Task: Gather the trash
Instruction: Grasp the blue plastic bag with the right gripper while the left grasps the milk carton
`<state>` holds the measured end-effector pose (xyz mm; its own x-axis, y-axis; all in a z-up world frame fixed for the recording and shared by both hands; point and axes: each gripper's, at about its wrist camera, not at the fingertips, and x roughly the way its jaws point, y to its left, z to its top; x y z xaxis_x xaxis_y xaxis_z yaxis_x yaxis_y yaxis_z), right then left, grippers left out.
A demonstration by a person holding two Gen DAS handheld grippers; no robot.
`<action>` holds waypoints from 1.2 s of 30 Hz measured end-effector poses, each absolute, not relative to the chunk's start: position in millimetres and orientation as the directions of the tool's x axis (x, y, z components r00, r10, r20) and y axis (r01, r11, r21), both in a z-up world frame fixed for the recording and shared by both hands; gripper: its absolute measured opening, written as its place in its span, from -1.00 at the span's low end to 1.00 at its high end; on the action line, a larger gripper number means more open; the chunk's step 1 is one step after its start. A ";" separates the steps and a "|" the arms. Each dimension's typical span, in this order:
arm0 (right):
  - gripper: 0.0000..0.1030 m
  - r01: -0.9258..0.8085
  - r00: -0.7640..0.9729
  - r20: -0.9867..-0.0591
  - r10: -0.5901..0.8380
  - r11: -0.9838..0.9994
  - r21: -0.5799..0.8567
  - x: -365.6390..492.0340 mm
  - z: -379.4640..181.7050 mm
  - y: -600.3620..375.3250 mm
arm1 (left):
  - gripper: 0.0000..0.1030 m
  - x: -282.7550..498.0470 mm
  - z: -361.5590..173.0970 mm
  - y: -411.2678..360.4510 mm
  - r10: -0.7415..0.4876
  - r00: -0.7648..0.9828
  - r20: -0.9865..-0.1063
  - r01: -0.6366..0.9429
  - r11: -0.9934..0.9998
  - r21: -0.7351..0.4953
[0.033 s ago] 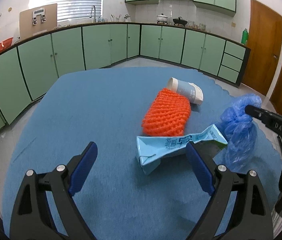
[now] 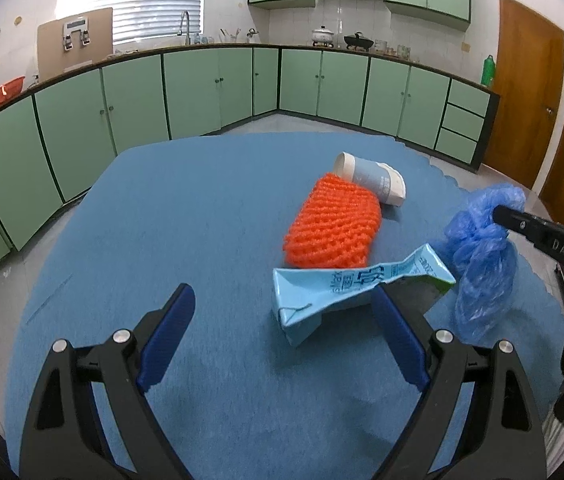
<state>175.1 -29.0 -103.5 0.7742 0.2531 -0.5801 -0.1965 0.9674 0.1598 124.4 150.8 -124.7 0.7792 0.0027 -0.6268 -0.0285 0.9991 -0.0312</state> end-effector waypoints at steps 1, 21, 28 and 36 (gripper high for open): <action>-0.90 -0.196 0.774 -0.580 0.254 0.967 0.161 175.1 -103.7 -29.4 | 0.59 124.8 -126.4 151.0 -0.001 0.775 -0.632 -0.027 0.999 -0.034; -0.90 -0.174 0.779 -0.580 0.239 0.971 0.167 174.1 -103.5 -40.0 | 0.26 133.7 -130.9 120.7 -0.167 0.729 -0.664 0.090 0.985 -0.148; -0.90 -0.167 0.779 -0.580 0.237 0.971 0.172 175.7 -104.5 -41.3 | 0.42 155.2 -140.1 126.3 -0.156 0.708 -0.689 0.107 0.988 -0.114; -0.90 -0.163 0.773 -0.590 0.233 0.972 0.171 177.8 -107.4 -43.7 | 0.39 179.9 -153.1 125.1 -0.234 0.664 -0.710 0.160 0.972 -0.171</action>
